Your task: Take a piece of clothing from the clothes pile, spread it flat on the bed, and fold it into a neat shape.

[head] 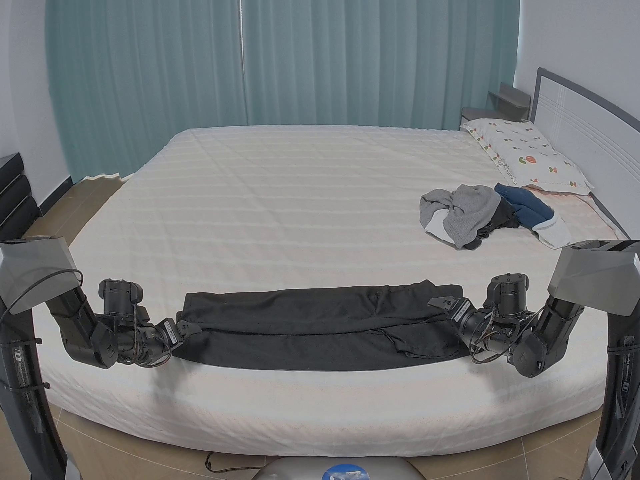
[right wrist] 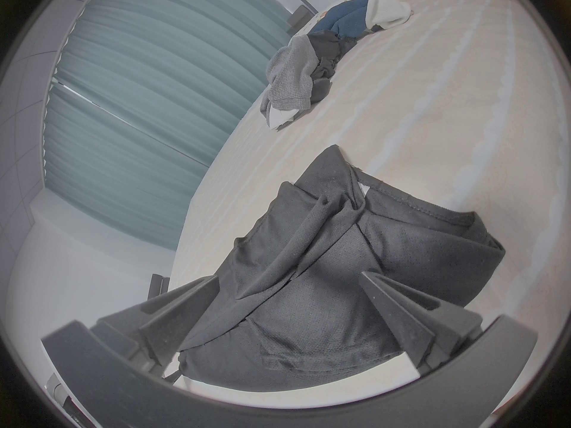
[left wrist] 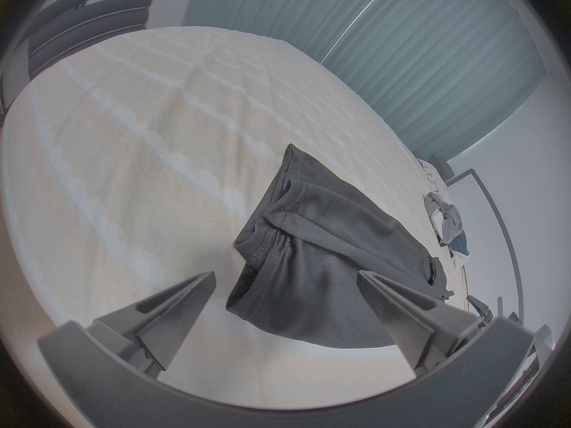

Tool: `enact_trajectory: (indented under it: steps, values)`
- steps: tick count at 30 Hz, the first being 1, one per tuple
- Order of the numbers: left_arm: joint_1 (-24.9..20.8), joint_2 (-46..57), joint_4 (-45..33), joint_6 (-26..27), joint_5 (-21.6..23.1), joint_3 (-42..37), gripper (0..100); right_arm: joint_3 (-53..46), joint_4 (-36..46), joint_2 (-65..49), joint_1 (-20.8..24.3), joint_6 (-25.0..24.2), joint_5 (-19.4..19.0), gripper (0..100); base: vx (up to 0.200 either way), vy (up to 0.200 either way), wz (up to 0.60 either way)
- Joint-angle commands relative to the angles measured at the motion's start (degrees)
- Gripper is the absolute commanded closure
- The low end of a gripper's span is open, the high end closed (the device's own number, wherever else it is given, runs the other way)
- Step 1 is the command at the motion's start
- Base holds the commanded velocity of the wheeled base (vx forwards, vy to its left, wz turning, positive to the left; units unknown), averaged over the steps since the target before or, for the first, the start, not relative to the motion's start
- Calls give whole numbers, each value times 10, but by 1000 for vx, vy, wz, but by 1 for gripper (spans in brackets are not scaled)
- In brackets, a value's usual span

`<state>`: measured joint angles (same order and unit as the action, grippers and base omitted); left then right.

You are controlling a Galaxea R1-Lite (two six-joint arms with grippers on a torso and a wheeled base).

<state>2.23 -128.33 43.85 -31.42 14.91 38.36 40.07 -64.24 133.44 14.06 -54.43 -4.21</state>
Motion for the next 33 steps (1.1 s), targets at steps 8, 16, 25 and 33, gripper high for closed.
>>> enact_trajectory:
  steps: [8, 16, 25, 33]
  values:
    - [1, -29, 0, 21, -8, 9, 100, 0, 0, 2, 0, 0, 0, 0, 0, 0, 0]
    - [8, -20, -7, 62, -63, -14, 100, 0, -1, 1, -1, -1, 0, 0, 0, 0, 0]
    - [8, -12, -10, 66, -88, -20, 100, 0, 0, 0, -1, -1, 0, 0, 0, 0, 0]
    - [8, -1, -47, 69, -87, -17, 0, 0, -1, -1, -1, -1, 0, 0, 0, 0, 0]
